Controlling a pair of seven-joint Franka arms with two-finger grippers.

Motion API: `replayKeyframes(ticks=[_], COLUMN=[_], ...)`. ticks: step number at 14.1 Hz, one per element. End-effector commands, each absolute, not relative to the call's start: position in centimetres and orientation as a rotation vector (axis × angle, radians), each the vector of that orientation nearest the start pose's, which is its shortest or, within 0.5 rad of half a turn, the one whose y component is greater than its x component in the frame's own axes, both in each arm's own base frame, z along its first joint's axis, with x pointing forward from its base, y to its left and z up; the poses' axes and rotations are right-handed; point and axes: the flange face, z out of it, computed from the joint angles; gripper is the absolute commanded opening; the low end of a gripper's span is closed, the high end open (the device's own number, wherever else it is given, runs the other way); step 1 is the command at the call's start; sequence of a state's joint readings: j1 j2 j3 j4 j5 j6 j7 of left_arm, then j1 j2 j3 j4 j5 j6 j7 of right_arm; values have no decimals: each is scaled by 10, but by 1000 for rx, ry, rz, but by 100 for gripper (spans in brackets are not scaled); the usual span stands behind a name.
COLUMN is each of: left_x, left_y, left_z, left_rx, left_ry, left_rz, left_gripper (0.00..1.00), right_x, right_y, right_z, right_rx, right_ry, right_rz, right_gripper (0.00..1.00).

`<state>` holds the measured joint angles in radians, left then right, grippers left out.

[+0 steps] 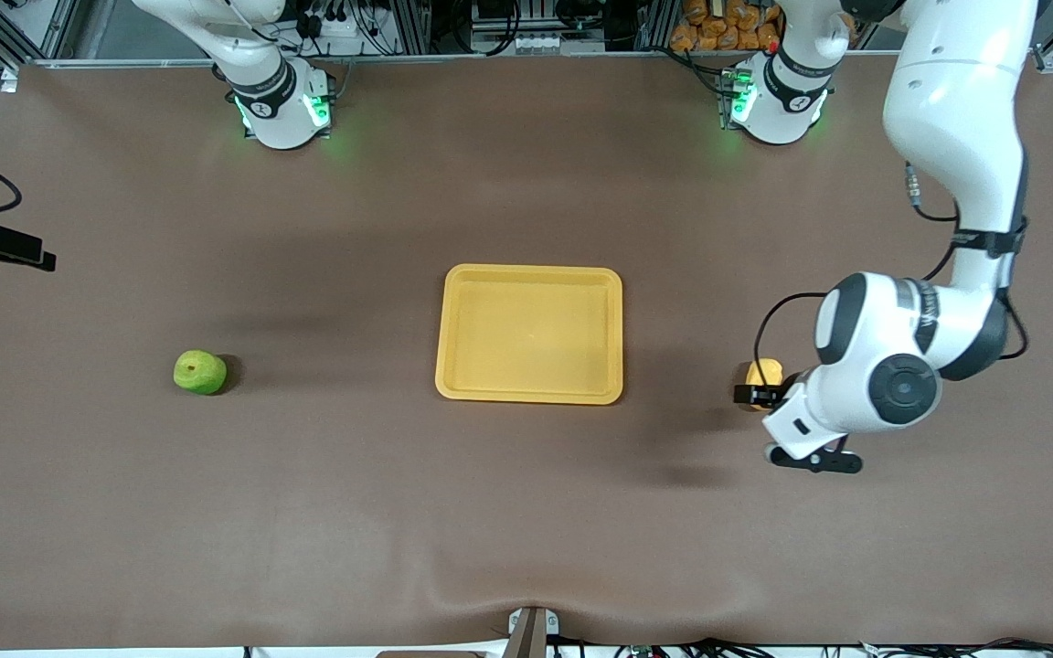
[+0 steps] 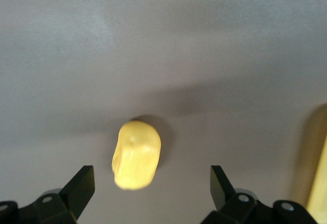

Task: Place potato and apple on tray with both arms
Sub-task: 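Reach the left gripper down toward the yellow potato, then grasp the potato with the left gripper while the right gripper reaches the apple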

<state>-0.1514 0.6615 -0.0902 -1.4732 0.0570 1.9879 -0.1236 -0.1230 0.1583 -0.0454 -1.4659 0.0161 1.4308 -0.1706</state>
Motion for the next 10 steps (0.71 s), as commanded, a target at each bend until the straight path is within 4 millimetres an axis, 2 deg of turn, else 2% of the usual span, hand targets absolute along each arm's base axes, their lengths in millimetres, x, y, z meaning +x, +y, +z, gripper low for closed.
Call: replayKeyframes(ticks=[1, 4, 6, 10], left_x=[668, 651, 637, 617], left_y=[-144, -142, -140, -137], left_z=[260, 238, 225, 212], left_rx=[-3085, -3085, -3087, -3064], left_ry=[205, 237, 256, 310], left_rz=[144, 56, 16, -19], left_gripper=[100, 100, 100, 100], right_x=[591, 597, 601, 612], right_y=[-96, -98, -100, -93], right_z=[547, 532, 530, 495], right_rx=[-3085, -3077, -3082, -3065], right_ry=[-12, -5, 2, -13], right_rz=[351, 381, 346, 416], right_gripper=[100, 100, 100, 100])
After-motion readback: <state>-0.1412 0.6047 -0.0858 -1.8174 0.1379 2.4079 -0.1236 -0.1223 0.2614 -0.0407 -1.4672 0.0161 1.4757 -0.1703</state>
